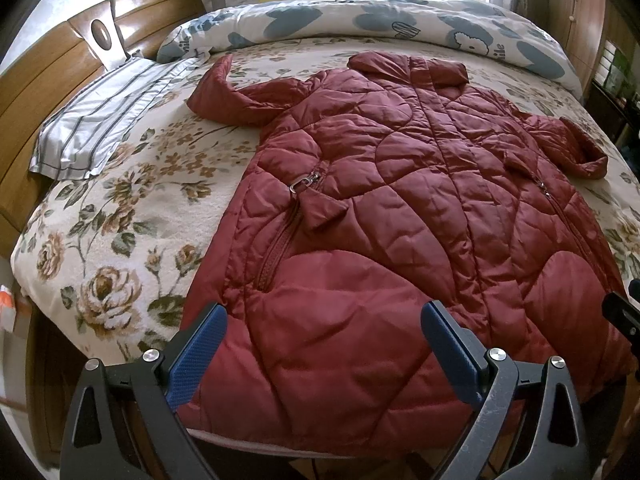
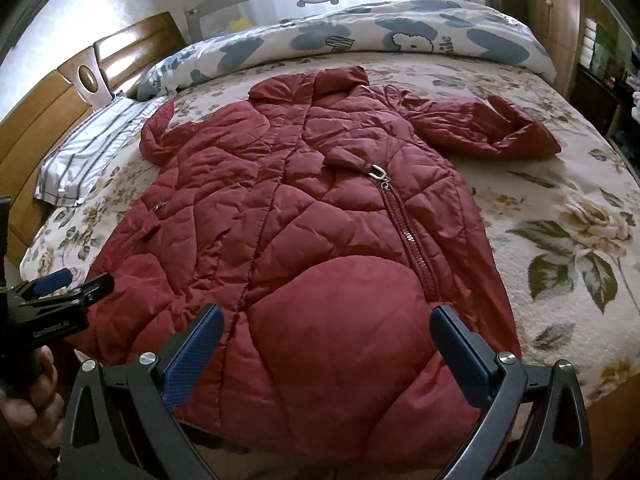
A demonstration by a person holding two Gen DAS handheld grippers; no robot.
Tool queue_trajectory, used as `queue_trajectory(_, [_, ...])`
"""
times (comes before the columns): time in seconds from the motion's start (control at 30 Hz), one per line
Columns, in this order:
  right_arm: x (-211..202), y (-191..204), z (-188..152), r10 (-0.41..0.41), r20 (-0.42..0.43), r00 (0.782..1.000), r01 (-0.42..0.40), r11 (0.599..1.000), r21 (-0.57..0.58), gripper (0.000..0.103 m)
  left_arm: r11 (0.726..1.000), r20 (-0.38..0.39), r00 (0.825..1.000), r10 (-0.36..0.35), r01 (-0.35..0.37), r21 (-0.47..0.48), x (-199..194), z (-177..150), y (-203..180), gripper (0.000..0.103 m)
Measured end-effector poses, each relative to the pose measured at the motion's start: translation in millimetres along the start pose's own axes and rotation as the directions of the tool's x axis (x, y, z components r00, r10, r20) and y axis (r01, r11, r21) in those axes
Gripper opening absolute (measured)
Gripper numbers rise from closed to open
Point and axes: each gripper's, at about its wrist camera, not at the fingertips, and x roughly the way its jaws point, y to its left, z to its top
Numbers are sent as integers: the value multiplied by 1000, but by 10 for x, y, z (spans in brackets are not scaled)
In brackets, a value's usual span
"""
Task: Fold large clothes
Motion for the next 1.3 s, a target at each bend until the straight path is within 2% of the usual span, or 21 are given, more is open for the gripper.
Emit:
queue_trajectory(0.1, [4,-22,23,25,-25,999,-24,1000,18,103,1000,-1,1000,-3,3,0,5,4,-1,98])
queue_trajectory(0.3, [30,-38,35,17,20,1000,-17,1000,0,103,1000,-42,999,-13,13,3,104,74,-25,98])
queue_trajectory(0.43, [49,-49,50,29,28,999,-29,1000,5,103,1000,-26,1000,-15,15,3,145,97,-44,98])
queue_trajectory(0.73, [120,-147,131,18,19,1000,-19,1000,14,103,999,-77,996,-49,49,-5,290,168,-43,98])
queue_trajectory(0.87, [136,-254,200,17,28,999,-18,999,33,103,999,-103,994,-43,44,4,357,232,-45,98])
queue_trajectory(0.97, [130,-358,278,15,49,999,-18,999,50,103,999,-82,995,-48,48,3,389,300,-52,98])
queue_trajectory(1.07, [127,-478,370,6,63,998,-10,998,68,103,996,-67,994,-89,87,-28,417,370,-31,98])
queue_trajectory(1.3, [164,-834,615,-32,94,995,21,992,123,103,993,-86,990,-111,107,-52,548,587,40,98])
